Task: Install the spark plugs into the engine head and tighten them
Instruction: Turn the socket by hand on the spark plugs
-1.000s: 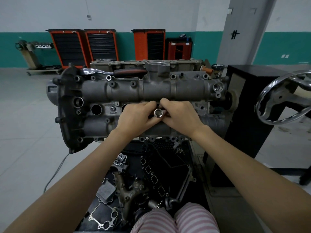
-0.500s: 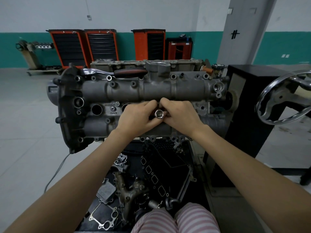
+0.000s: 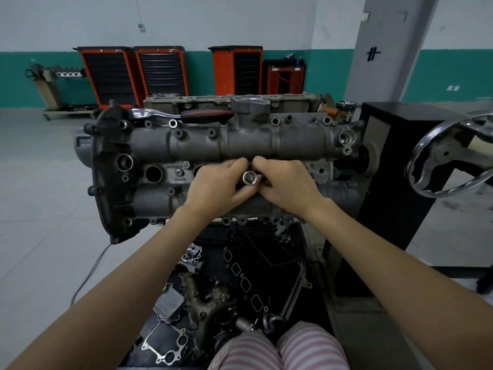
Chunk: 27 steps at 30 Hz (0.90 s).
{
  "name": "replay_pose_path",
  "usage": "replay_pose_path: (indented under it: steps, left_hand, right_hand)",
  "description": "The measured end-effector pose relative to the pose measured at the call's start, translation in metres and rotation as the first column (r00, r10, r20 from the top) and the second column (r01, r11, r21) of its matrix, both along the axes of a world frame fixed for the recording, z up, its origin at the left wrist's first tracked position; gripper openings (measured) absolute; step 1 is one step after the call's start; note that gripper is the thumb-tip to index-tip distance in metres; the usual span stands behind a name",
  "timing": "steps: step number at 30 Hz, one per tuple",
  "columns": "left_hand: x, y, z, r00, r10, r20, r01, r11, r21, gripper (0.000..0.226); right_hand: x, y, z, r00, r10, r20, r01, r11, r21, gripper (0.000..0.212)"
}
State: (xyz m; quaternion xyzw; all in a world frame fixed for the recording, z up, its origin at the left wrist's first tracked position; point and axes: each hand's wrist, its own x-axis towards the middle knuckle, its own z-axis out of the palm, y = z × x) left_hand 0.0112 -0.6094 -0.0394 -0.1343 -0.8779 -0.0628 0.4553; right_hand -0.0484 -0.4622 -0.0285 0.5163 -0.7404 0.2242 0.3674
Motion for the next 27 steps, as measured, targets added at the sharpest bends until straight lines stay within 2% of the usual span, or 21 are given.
replay_pose_path:
  steps: [4, 8, 15, 19, 21, 23, 25, 27]
  left_hand:
    - [-0.0023, -0.0017, -0.0009, 0.999, 0.018, -0.033, -0.019, 0.999, -0.041, 0.043]
    - [0.0002, -0.0004, -0.0018, 0.999, -0.026, -0.024, 0.025, 0.999, -0.034, 0.033]
    - [0.0003, -0.0001, -0.0004, 1.0, -0.02, -0.025, 0.019, 1.0, -0.021, 0.035]
    - [-0.0037, -0.0025, -0.002, 0.999, 0.018, -0.042, -0.02, 0.999, -0.036, 0.045]
    - [-0.0039, -0.0028, -0.002, 0.997, 0.022, -0.069, -0.027, 0.997, -0.071, 0.043]
    - [-0.0028, -0.002, -0.0018, 0.997, 0.012, -0.072, -0.018, 0.996, -0.083, 0.036]
    - [-0.0008, -0.0006, -0.0013, 0.999, -0.007, -0.045, 0.004, 0.998, -0.056, 0.032]
    - [0.0008, 0.0002, -0.0007, 0.999, -0.024, -0.022, 0.024, 0.999, -0.028, 0.031]
  right_hand:
    - [0.0007, -0.0003, 0.0002, 0.999, -0.014, 0.053, 0.015, 1.0, -0.012, 0.015]
    - [0.0004, -0.0017, -0.0006, 0.997, -0.038, 0.06, 0.037, 0.999, 0.026, 0.029]
    - [0.0013, 0.0004, 0.0, 1.0, -0.002, 0.0, 0.002, 1.0, -0.018, 0.007]
    - [0.0014, 0.0006, 0.0001, 1.0, 0.007, 0.016, -0.006, 1.0, -0.025, 0.014]
    - [0.0002, -0.0002, -0.0007, 0.999, -0.013, 0.049, 0.014, 1.0, -0.017, 0.012]
    - [-0.001, -0.0017, -0.0017, 0.996, -0.031, 0.087, 0.032, 0.999, -0.005, 0.02]
    - [-0.0027, -0.0028, -0.0028, 0.997, -0.04, 0.072, 0.04, 0.999, 0.013, 0.024]
    - [-0.003, -0.0027, -0.0026, 0.999, -0.035, 0.035, 0.034, 0.999, 0.024, 0.02]
